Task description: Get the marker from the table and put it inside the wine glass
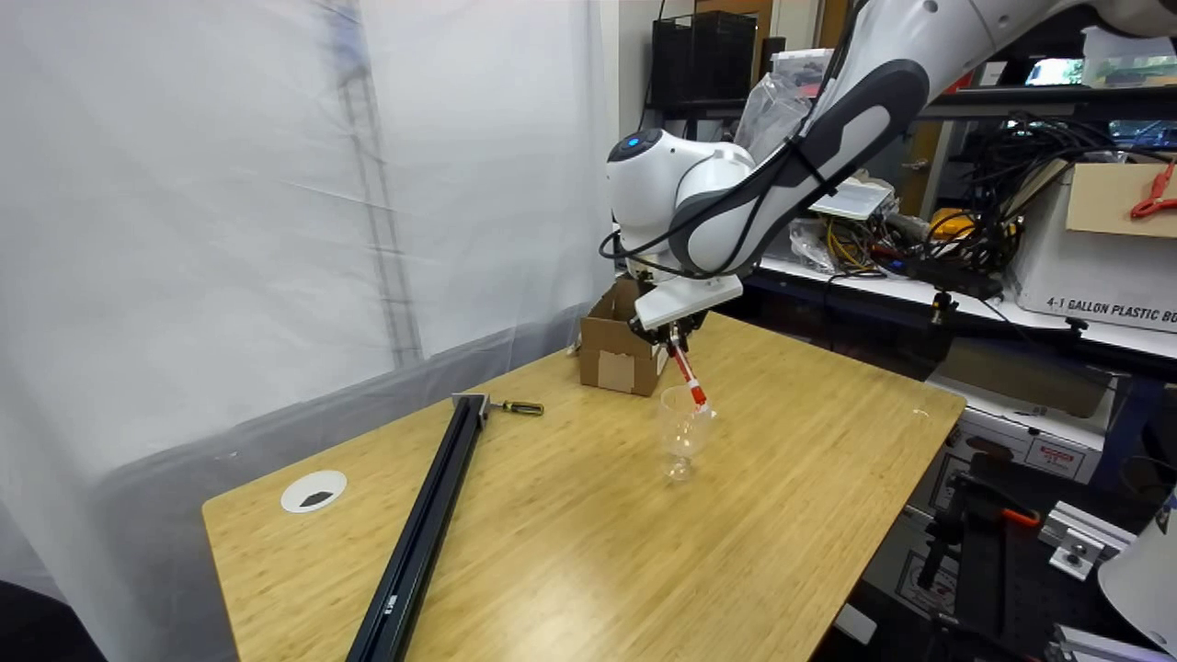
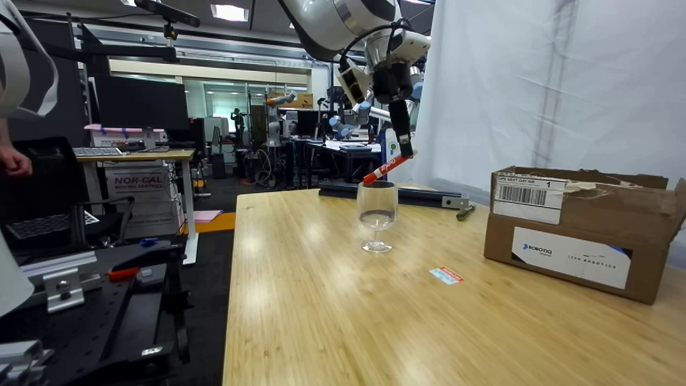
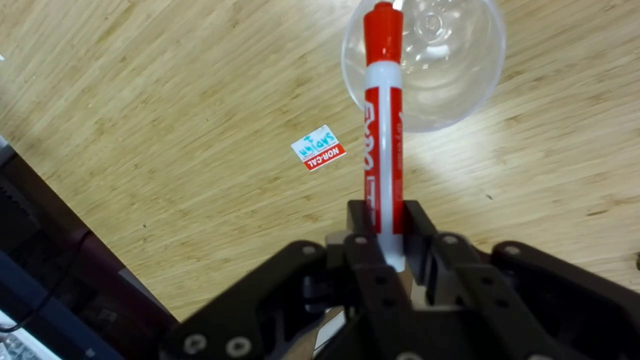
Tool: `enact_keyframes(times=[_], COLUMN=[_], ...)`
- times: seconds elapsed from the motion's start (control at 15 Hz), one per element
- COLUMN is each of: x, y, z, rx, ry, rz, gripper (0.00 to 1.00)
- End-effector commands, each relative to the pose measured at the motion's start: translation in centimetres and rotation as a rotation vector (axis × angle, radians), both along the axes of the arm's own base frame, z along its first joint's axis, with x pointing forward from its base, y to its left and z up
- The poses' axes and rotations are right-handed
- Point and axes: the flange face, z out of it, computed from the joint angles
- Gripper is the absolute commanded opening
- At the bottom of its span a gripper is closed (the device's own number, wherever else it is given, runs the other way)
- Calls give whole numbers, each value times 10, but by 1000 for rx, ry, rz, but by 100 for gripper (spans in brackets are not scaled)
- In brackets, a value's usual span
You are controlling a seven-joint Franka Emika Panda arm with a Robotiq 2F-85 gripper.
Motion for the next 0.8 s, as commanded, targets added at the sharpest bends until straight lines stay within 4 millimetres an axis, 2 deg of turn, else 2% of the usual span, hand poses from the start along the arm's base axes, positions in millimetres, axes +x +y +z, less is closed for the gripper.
enact_keyframes(times=[0.0,0.73], x=[2,4], y=[3,12], z=[3,8], rx=[-19,-70], ry=[-52,-160], rz=[2,23], gripper=[5,5])
